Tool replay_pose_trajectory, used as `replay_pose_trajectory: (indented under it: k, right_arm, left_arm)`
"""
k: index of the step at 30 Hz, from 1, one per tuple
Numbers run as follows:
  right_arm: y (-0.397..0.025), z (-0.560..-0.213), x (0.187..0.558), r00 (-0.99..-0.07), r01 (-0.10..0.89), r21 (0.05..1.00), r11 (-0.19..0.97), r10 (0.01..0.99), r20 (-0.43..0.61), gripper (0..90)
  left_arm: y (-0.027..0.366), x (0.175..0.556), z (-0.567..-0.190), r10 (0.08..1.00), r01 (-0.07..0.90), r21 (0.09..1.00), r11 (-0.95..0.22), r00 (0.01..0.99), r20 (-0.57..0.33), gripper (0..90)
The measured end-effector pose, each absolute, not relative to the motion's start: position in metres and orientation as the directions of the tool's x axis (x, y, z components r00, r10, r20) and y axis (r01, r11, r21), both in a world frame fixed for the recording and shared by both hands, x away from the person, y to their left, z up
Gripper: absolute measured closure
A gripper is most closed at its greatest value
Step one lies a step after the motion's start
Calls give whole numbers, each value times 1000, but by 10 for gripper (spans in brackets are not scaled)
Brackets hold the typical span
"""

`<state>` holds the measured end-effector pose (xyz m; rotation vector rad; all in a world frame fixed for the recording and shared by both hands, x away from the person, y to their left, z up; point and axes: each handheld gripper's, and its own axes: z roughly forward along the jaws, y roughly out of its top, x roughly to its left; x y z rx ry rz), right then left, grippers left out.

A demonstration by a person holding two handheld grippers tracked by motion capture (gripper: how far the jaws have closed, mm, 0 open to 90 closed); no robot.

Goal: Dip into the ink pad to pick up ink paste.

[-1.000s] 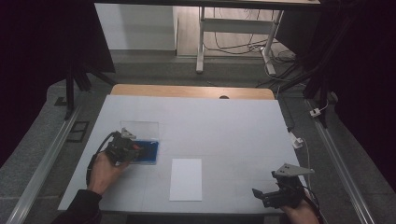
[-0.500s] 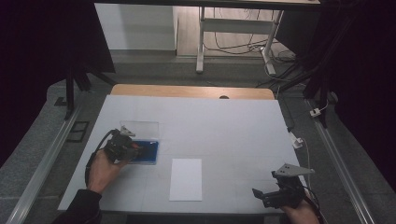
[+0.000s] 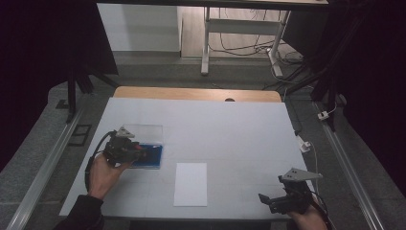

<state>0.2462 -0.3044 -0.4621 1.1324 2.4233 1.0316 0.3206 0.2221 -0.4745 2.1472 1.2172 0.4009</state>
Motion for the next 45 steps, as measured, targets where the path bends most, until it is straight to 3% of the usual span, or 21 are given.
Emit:
replay_pose_trajectory:
  k: [10, 45]
  right_arm:
    - [-304, -462, 246, -657, 558, 704, 440, 753, 50, 5]
    - [-304, -462, 246, -663, 553, 703, 447, 747, 46, 33]
  left_arm:
    - [210, 313, -468, 811, 602, 675, -425, 585, -11, 583]
    - [150, 294, -448, 675, 513, 714, -477, 734, -77, 583]
